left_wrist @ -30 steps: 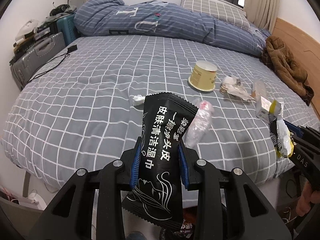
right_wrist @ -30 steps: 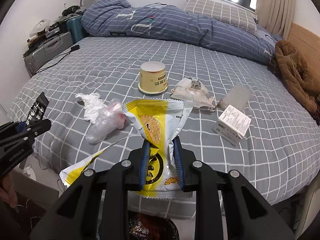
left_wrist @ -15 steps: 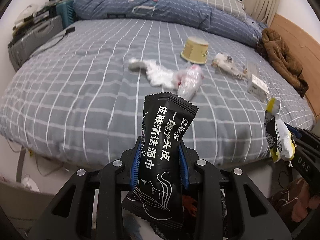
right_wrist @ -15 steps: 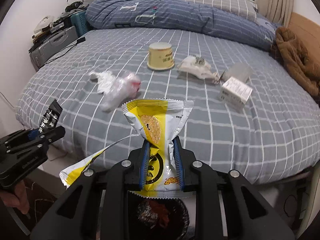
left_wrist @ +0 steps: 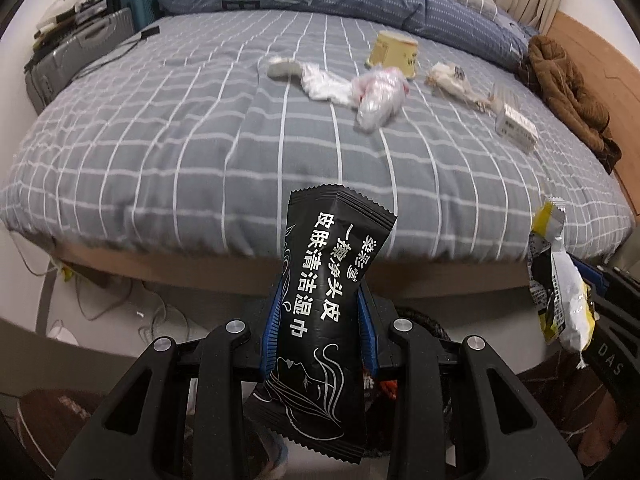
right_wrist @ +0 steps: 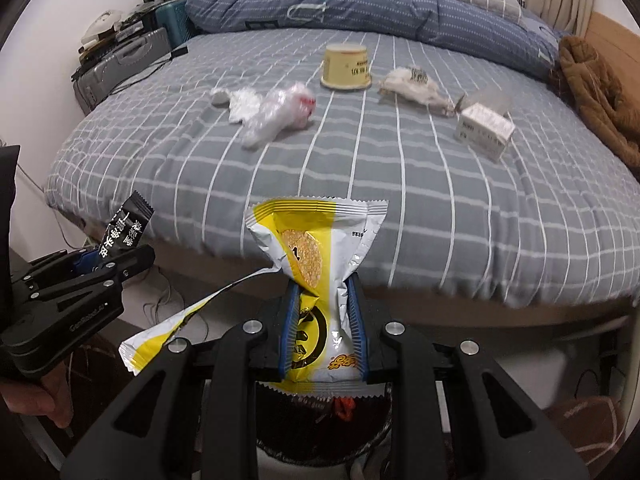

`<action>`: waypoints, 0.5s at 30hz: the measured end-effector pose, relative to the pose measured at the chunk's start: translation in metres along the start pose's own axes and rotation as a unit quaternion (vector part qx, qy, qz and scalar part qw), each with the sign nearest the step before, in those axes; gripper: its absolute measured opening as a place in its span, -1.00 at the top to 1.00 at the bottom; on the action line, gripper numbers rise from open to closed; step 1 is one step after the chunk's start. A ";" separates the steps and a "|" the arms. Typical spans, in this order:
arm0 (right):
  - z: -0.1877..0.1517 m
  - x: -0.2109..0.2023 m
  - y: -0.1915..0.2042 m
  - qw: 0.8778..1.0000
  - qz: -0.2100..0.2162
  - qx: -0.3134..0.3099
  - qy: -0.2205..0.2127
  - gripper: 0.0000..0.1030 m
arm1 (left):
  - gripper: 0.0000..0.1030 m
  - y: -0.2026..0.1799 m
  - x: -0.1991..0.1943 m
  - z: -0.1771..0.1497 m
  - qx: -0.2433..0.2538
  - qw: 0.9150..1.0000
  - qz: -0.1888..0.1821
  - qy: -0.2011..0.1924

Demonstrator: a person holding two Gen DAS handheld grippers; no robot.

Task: Collect trash

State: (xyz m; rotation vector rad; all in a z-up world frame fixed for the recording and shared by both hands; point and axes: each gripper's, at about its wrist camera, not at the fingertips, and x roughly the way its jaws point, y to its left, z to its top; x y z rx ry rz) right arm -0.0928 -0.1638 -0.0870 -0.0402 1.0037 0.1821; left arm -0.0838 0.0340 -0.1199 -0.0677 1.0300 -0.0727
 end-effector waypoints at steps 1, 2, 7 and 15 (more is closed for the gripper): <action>-0.005 0.000 0.001 1.000 0.000 0.000 0.006 0.56 | 0.38 -0.001 0.000 -0.005 0.002 1.000 0.003 0.003; -0.007 0.001 0.001 1.000 0.000 0.002 0.009 0.56 | 0.38 -0.002 -0.001 -0.007 0.002 1.000 0.004 0.005; -0.023 0.010 0.002 1.000 0.000 0.004 0.031 0.56 | 0.39 -0.006 0.004 -0.025 0.009 1.000 0.001 0.026; -0.050 0.044 -0.002 0.996 0.012 0.027 0.087 0.56 | 0.39 -0.011 0.029 -0.049 0.015 0.998 0.006 0.056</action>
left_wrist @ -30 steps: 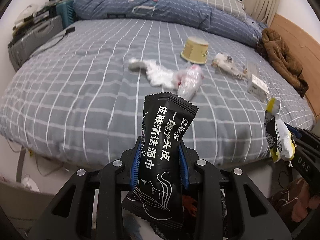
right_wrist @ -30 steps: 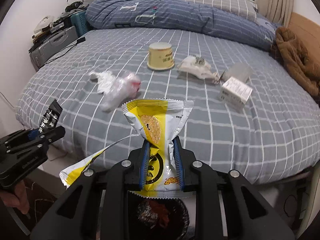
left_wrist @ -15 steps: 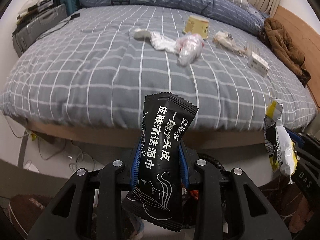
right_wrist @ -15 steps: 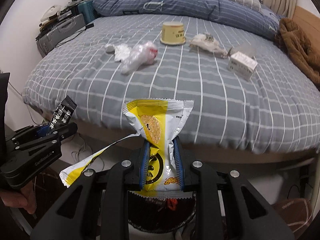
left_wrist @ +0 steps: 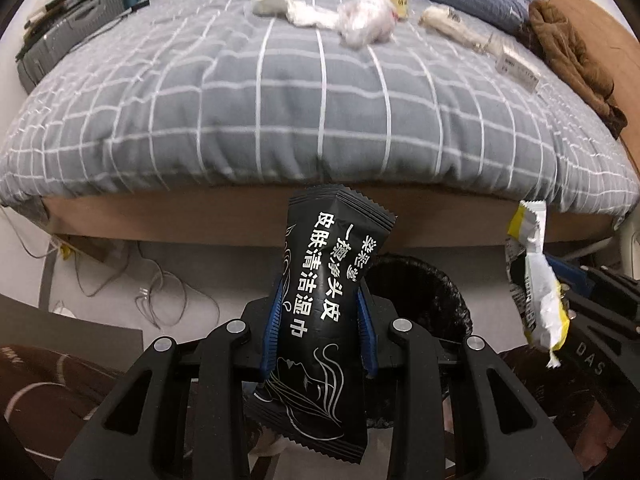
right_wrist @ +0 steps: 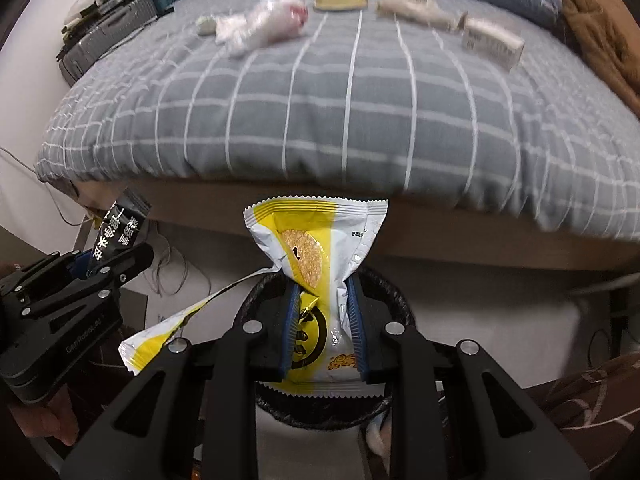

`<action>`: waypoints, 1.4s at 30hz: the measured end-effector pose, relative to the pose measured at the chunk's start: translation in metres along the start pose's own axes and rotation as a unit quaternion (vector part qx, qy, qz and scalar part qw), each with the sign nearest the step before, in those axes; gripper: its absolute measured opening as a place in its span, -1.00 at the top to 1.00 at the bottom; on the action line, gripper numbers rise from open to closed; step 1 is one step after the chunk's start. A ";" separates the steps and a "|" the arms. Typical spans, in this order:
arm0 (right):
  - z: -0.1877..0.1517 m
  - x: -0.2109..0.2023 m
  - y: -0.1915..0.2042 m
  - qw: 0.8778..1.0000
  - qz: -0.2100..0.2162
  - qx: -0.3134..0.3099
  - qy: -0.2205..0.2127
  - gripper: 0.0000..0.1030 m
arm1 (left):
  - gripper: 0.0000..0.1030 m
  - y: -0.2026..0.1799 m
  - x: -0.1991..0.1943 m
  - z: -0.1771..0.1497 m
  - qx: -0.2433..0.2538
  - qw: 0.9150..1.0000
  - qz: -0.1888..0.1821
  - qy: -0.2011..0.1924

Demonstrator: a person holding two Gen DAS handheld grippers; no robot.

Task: Collect trash

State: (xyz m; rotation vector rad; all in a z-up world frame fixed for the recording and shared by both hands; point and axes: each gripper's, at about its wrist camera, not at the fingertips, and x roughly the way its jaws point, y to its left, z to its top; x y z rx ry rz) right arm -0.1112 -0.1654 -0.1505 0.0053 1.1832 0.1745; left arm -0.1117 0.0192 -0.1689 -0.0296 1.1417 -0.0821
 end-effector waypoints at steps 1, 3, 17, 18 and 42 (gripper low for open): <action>-0.003 0.007 0.000 1.000 -0.001 0.001 0.008 0.56 | 0.39 0.000 0.006 -0.003 0.001 1.000 -0.001 0.005; -0.006 0.016 -0.001 1.000 -0.004 0.003 0.020 0.56 | 0.39 0.000 0.014 -0.006 0.002 1.000 -0.011 0.012; -0.029 0.095 -0.006 0.993 -0.021 0.007 0.115 0.56 | 0.40 0.013 0.070 -0.020 0.008 0.998 -0.001 0.060; -0.030 0.099 -0.004 0.992 -0.022 0.005 0.120 0.56 | 0.39 0.014 0.072 -0.020 0.008 0.998 0.000 0.061; -0.041 0.115 -0.007 0.991 -0.044 -0.006 0.128 -0.55 | 0.39 0.004 0.107 -0.033 0.010 0.993 0.003 0.118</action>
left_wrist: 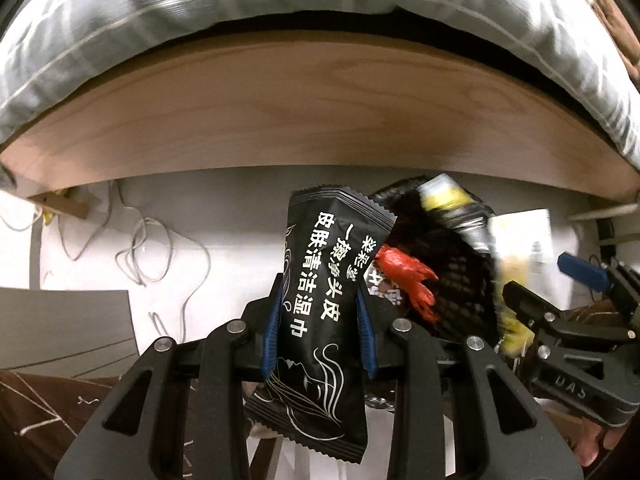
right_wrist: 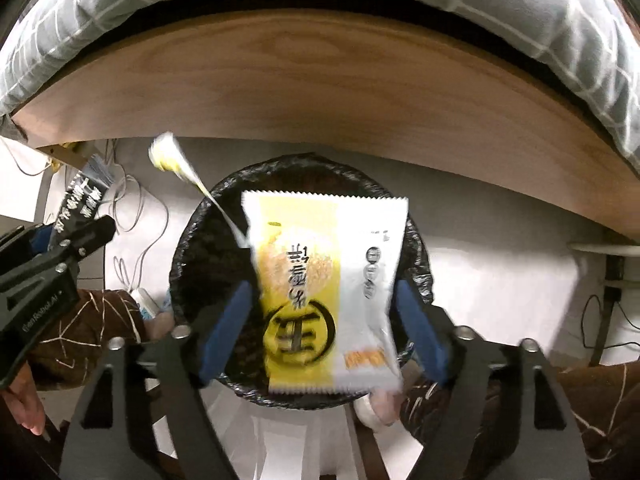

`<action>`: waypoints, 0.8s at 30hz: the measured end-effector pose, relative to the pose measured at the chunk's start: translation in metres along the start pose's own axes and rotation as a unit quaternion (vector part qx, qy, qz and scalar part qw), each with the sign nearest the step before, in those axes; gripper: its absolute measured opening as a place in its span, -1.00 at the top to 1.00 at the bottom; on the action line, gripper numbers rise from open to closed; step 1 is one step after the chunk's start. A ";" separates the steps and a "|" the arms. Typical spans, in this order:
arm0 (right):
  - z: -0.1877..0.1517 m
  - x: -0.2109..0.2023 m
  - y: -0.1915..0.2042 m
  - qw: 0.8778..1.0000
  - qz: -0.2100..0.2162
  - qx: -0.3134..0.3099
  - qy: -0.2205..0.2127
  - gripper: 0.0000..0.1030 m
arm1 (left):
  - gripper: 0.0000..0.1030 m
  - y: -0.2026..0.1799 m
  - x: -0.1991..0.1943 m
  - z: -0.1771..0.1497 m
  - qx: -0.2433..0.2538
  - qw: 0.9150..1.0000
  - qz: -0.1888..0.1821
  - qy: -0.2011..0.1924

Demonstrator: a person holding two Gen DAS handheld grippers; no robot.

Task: Collect trash
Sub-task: 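Open the left gripper over the bin while the right gripper releases the yellow wrapper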

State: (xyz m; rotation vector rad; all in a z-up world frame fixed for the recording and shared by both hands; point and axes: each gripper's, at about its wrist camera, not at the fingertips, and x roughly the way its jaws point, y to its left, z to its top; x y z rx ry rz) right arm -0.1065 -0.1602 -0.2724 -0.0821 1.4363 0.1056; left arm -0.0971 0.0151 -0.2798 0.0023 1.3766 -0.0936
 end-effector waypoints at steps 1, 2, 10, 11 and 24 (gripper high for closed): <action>-0.001 -0.001 -0.002 1.000 -0.002 0.000 -0.004 -0.56 | 0.39 -0.004 0.001 0.000 0.005 1.000 -0.003 0.001; -0.003 -0.002 -0.006 1.000 -0.004 0.001 -0.009 -0.59 | 0.39 -0.010 0.003 0.000 0.012 1.000 -0.003 0.005; -0.012 -0.006 -0.044 0.998 -0.037 0.032 -0.038 -0.78 | 0.39 -0.048 0.019 0.006 0.036 0.999 0.000 0.024; -0.012 -0.007 -0.050 0.998 -0.039 0.034 -0.041 -0.78 | 0.39 -0.054 0.023 0.007 0.039 0.999 -0.005 0.029; -0.027 -0.004 -0.132 0.986 -0.088 0.137 -0.038 -0.78 | 0.39 -0.117 0.041 0.006 0.099 0.994 -0.028 0.046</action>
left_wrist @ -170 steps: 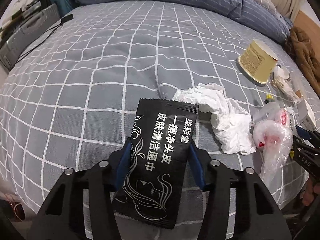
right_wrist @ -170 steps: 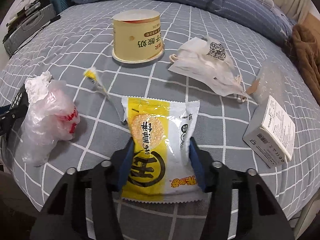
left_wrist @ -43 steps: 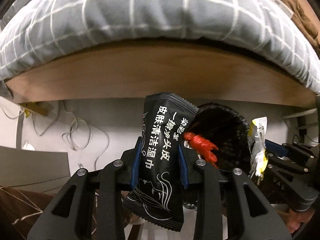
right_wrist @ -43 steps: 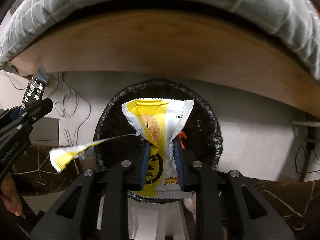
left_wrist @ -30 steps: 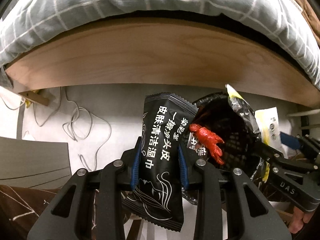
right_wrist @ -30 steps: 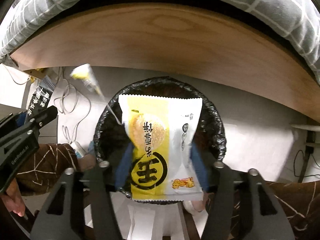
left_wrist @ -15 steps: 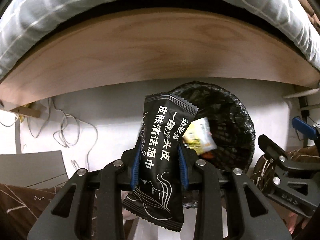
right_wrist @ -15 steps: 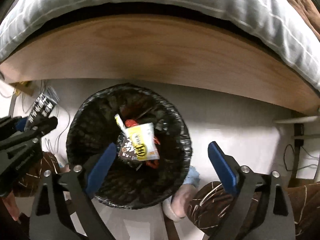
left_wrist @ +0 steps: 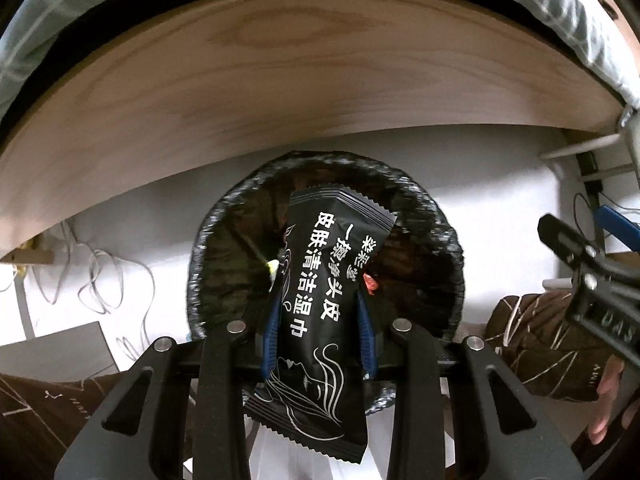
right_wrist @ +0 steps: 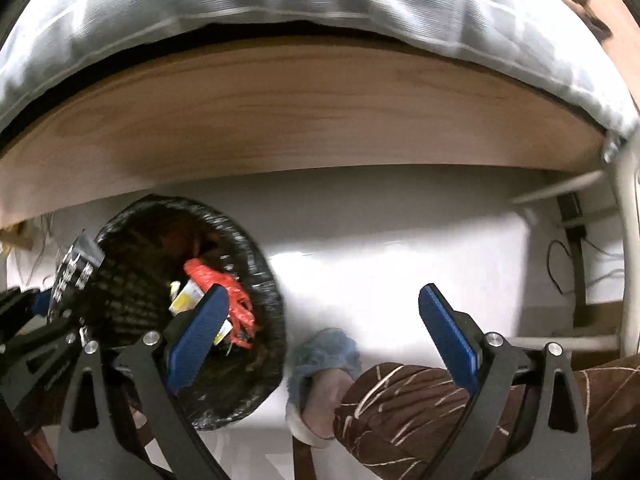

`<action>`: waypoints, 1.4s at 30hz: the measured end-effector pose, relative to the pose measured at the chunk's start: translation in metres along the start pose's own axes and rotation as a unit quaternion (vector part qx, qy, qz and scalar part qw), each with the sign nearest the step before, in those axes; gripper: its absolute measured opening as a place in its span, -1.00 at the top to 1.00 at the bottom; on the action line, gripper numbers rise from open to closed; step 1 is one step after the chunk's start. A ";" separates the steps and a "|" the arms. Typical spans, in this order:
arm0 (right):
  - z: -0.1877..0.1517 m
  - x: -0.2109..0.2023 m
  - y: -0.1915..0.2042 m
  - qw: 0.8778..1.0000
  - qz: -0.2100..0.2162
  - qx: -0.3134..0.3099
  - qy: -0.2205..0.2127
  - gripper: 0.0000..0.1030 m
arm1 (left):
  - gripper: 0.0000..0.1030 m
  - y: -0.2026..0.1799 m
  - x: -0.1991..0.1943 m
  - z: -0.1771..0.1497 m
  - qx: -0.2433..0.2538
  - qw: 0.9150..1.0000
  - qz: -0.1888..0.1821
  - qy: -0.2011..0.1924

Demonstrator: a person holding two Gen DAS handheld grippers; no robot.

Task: Collect trash
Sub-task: 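Open the left gripper over the bin while the right gripper releases the yellow wrapper, then move both tools back over the bed toward the remaining trash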

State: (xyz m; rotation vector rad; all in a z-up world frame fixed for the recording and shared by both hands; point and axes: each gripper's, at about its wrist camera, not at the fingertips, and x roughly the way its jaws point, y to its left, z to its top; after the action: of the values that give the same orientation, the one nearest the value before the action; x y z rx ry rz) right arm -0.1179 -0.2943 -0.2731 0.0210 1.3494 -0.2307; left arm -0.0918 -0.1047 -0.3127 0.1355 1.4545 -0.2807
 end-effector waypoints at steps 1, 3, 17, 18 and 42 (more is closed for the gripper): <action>0.001 0.001 -0.003 1.000 0.001 0.004 -0.001 -0.78 | 0.39 -0.002 0.001 0.001 0.002 1.000 -0.003 0.002; 0.000 0.003 -0.006 1.000 -0.001 0.010 -0.001 -0.78 | 0.39 -0.006 0.003 0.000 0.007 1.000 -0.002 0.003; 0.008 -0.013 -0.010 0.999 -0.013 0.009 -0.034 -0.78 | -0.53 -0.009 -0.007 0.000 0.024 0.998 0.054 -0.030; 0.010 -0.014 -0.010 0.999 -0.011 0.009 -0.035 -0.78 | -0.58 -0.008 -0.009 0.000 0.024 0.997 0.058 -0.034; 0.054 -0.136 -0.027 0.971 0.048 0.023 -0.231 -0.78 | -0.89 0.008 -0.142 0.034 -0.011 0.976 0.062 -0.208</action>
State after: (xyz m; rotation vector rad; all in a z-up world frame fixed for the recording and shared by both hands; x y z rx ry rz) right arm -0.0975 -0.3077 -0.1260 0.0670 0.8759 -0.1704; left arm -0.0702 -0.0903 -0.1690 0.1398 1.0291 -0.1787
